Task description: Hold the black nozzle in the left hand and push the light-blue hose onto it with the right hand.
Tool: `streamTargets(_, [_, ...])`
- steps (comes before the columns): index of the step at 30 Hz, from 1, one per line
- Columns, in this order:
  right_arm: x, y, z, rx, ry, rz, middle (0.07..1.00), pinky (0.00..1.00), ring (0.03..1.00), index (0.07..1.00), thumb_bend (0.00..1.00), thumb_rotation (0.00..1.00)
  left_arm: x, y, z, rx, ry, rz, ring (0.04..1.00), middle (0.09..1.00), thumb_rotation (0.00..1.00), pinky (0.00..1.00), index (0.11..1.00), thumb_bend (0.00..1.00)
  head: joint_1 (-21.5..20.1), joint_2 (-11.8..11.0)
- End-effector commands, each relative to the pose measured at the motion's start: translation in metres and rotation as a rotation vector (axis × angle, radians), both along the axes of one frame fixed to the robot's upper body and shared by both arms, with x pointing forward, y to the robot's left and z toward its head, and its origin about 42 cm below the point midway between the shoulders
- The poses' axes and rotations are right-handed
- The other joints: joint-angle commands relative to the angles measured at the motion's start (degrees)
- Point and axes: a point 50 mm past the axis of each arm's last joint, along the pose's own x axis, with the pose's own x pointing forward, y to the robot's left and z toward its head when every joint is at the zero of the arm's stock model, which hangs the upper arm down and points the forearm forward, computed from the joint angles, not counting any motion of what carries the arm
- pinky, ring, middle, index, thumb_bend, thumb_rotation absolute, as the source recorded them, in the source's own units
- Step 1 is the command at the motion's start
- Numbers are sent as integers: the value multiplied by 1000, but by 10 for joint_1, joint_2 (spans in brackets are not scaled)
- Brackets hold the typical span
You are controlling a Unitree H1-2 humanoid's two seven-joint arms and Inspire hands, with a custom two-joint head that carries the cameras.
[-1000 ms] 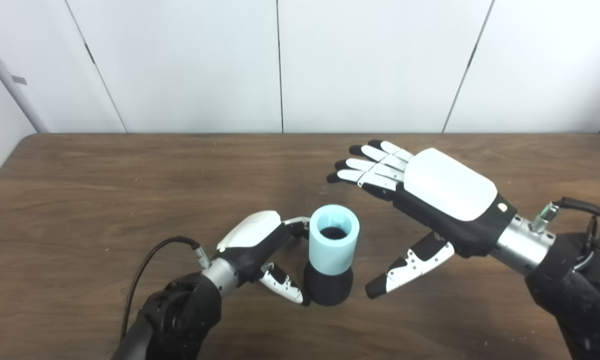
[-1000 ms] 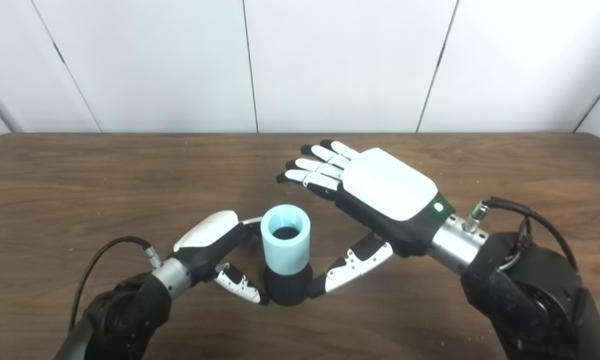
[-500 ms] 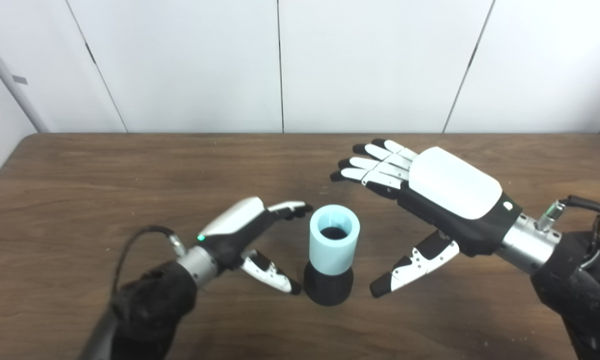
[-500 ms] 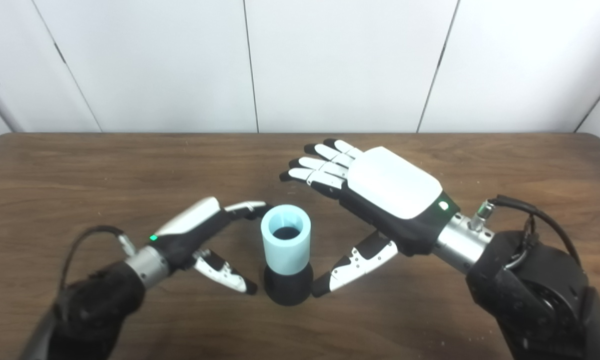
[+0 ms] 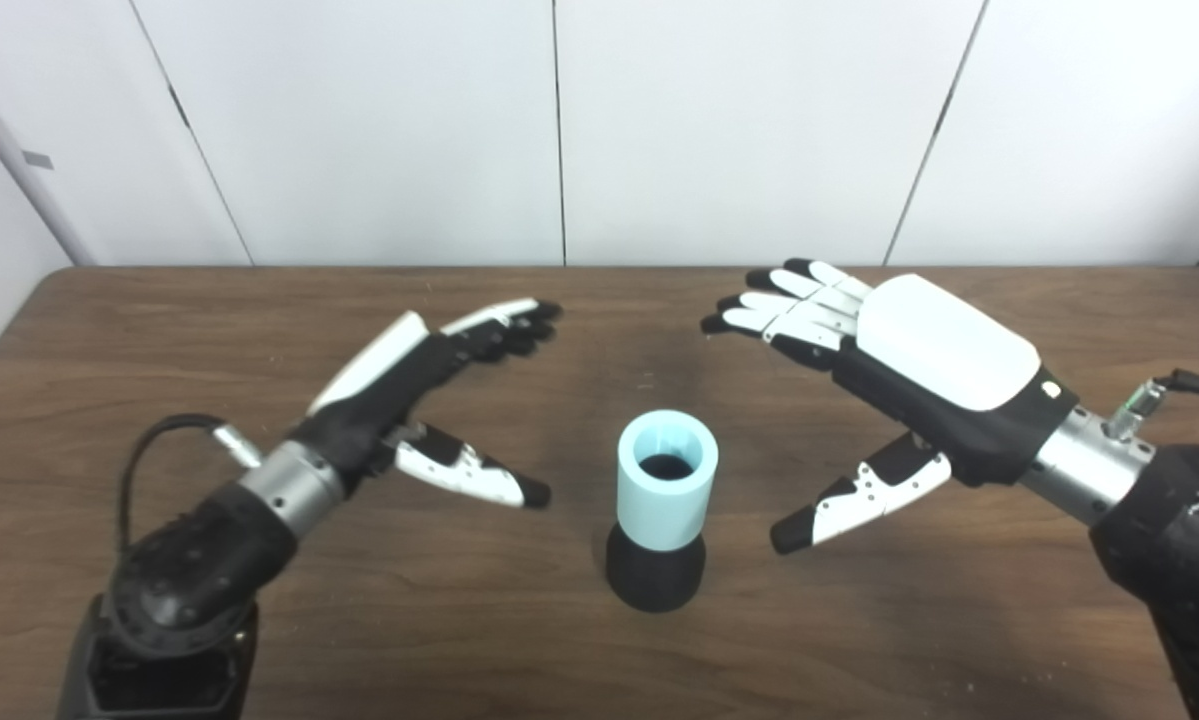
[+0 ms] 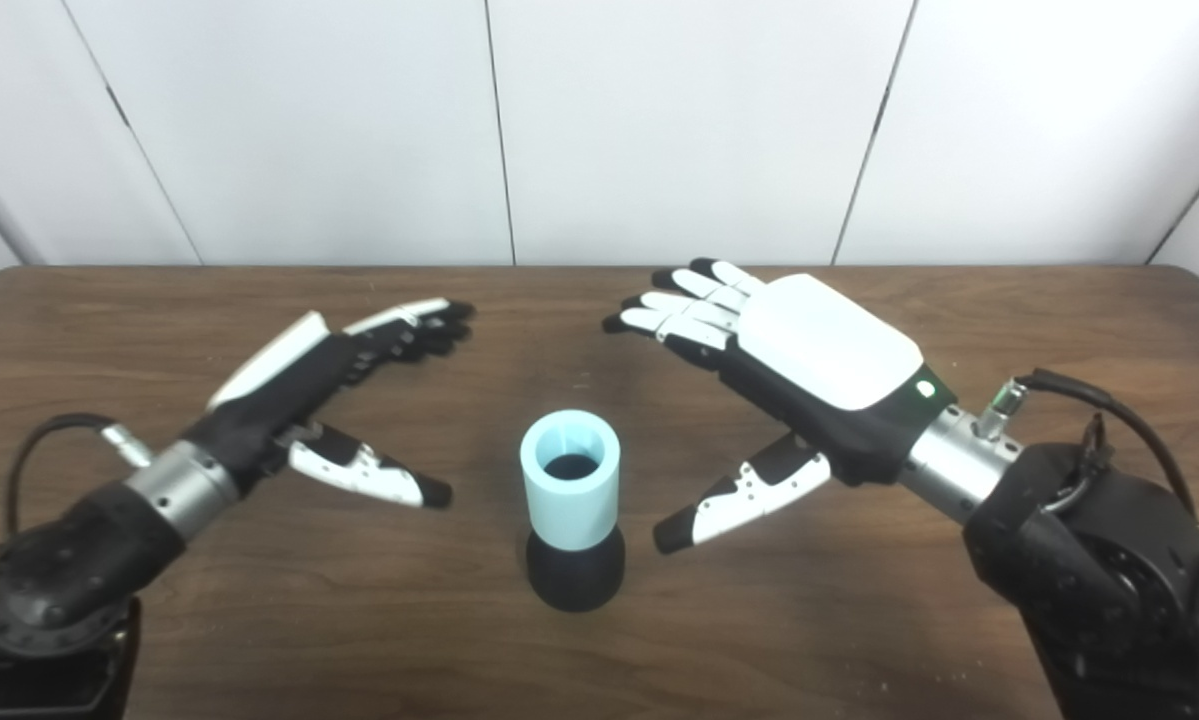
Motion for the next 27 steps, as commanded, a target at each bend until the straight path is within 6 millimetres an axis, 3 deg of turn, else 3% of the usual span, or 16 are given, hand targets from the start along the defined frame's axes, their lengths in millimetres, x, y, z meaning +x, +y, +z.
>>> streamTargets(1, [2,-7,8,43,-27,-11,921,993,969,906,640,767,0,8,8,-46,-50,35,849,859,64,859,838,941,3,-1])
streamTargets(9, [2,-28,-32,259,77,-148,898,873,915,882,574,737,-14,26,-17,-189,-69,192,800,800,87,793,786,767,-1,-1])
streamTargets(15, [5,-22,-75,529,135,-282,881,798,871,873,489,765,-18,21,-49,-339,-11,315,778,777,73,667,764,525,-2,-3])
streamTargets(19, [1,-6,-98,697,167,-338,872,770,852,873,482,786,-23,13,-60,-345,9,353,800,826,241,707,804,442,-4,-4])
streamTargets(20, [-1,-3,-102,729,176,-349,872,767,850,873,490,881,-24,11,-63,-351,13,359,832,849,348,754,835,430,-4,-4])
streamTargets(22, [-4,3,-111,792,195,-364,873,767,849,874,500,971,-25,7,-69,-367,22,364,863,874,459,802,872,416,-4,-5])
streamTargets(27, [-2,12,-131,923,239,-390,891,836,894,879,498,1000,-26,2,-83,-386,31,355,948,957,757,905,983,349,-5,-6])
